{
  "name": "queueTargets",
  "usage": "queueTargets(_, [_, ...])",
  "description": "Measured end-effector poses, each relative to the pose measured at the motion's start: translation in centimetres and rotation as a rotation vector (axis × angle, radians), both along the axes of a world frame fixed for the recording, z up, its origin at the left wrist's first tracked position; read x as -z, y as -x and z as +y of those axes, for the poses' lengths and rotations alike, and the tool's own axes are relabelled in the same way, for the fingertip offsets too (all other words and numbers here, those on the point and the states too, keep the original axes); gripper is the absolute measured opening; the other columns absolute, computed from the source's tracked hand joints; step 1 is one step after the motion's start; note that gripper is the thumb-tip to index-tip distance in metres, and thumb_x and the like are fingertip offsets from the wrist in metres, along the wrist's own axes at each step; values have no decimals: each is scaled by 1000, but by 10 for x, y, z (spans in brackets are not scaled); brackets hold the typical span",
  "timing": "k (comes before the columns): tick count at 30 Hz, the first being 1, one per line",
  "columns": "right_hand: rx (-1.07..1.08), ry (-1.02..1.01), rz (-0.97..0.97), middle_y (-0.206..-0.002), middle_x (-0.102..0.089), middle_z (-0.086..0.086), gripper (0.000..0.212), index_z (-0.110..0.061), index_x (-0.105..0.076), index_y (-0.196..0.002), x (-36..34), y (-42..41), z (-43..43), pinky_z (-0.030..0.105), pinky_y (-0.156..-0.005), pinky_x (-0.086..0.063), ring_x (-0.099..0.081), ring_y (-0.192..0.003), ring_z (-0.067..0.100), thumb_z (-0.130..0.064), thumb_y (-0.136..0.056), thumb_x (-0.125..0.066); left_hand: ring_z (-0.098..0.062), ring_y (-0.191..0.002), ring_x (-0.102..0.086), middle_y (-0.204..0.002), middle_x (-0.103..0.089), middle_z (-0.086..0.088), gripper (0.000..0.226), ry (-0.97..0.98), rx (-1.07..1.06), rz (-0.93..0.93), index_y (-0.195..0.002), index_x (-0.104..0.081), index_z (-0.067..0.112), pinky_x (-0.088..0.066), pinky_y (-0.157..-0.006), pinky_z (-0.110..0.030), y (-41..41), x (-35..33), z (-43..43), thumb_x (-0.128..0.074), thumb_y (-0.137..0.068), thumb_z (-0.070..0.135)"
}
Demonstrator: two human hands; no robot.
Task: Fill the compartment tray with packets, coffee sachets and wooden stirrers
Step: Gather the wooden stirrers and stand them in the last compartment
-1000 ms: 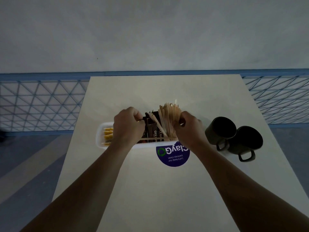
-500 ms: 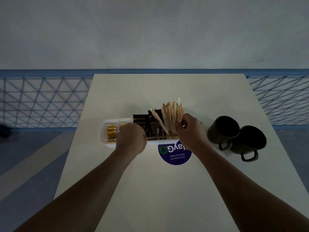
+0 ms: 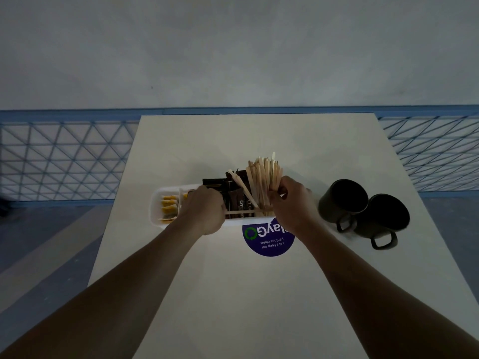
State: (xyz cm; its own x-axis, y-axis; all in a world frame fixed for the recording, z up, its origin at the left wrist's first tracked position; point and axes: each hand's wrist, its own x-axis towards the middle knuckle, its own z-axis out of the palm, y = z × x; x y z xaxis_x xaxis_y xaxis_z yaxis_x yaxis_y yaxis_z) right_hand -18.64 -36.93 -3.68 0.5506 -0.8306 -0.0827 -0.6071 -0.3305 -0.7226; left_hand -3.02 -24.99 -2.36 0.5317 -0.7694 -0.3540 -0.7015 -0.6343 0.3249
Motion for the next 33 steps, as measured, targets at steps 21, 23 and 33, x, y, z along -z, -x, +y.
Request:
queueTargets(21, [-48, 88, 30, -97, -68, 6, 22, -9, -66, -108, 3, 3, 3, 20, -64, -45, -64, -81, 20, -24, -102, -51, -13, -73, -69, -87, -76, -5, 18, 590, -241, 99, -96, -77, 9, -54, -76, -23, 23, -26, -38, -78, -81, 18])
queueTargets(23, [-34, 117, 14, -91, -66, 6, 21, -8, -65, -102, 4, 2, 2, 20, -59, -43, -60, -74, 17, -22, -102, -49, -13, -75, -70, -91, -76, -5, 19, 599, -236, 114, -100, -76, 10, -56, -80, -25, 23, -26, -42, -77, -82, 17])
queueTargets(33, [-82, 146, 27, -83, -68, 3, 15, -7, -68, -93, 0, 0, 0, 27, -60, -48, -60, -69, 18, -19, -98, -59, -13, -78, -64, -88, -71, 0, 31, 586, -262, 57, -104, -68, 17, -52, -77, -30, 24, -27, -51, -82, -77, 22])
